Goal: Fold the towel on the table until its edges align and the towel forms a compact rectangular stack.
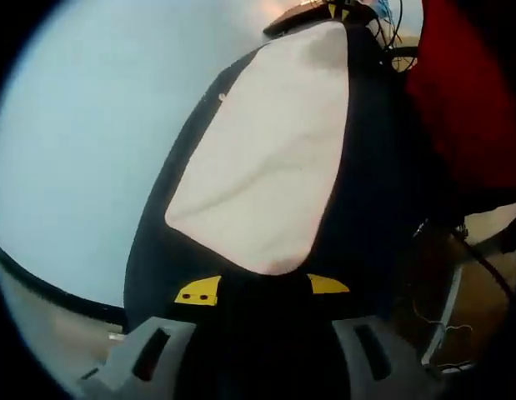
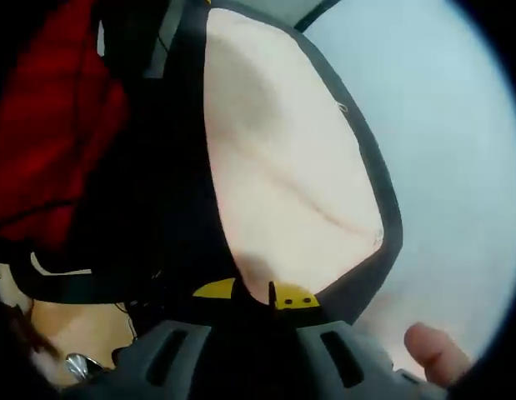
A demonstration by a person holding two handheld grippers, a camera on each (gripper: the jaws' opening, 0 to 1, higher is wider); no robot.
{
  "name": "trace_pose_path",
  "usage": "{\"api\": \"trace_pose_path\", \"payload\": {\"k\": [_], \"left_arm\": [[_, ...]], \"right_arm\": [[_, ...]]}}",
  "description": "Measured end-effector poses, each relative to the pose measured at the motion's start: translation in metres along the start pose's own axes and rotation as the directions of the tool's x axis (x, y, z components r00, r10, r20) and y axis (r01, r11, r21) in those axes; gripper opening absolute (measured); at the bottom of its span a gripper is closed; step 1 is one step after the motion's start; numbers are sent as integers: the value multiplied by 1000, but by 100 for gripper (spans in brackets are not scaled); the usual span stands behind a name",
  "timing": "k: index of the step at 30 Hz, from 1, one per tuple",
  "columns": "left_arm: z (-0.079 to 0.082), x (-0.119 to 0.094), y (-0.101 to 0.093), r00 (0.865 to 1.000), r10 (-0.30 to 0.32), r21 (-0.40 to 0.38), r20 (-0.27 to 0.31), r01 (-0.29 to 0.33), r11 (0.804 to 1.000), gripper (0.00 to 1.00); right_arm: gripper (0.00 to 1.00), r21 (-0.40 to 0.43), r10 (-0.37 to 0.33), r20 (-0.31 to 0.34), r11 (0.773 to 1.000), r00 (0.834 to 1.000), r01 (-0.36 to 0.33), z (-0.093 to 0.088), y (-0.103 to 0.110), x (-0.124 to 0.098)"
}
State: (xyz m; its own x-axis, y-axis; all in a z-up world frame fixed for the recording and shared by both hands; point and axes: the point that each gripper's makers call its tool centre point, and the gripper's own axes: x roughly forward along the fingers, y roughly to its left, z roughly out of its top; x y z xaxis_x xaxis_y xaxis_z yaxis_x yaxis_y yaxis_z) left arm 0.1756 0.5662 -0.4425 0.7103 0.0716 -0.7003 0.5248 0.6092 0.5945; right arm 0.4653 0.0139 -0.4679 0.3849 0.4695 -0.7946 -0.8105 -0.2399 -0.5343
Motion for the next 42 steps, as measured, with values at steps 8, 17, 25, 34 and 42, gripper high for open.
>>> {"api": "trace_pose_path", "payload": {"k": [8,17,25,34,42], "left_arm": [[-1,2,4,1000,6,1,12,-6,1000,33],[0,-3,-1,1000,-18,70,-9,19,997,28],[1,6,-8,997,-54,172,-55,63,983,26],[4,27,-15,991,-99,234,-94,119,965,16],[5,27,-28,984,-127,345,-124,163,924,5]], "right_arm": [[0,-14,-27,-12,1000,1000,27,-7,-3,7],[0,-71,-55,24,996,998,56,0,-9,-18],[0,17,-86,54,996,995,85,4,-25,-25],[0,57,-99,56,994,994,96,2,-26,-24],[0,54,-101,52,994,994,98,1,-24,-24]]}}
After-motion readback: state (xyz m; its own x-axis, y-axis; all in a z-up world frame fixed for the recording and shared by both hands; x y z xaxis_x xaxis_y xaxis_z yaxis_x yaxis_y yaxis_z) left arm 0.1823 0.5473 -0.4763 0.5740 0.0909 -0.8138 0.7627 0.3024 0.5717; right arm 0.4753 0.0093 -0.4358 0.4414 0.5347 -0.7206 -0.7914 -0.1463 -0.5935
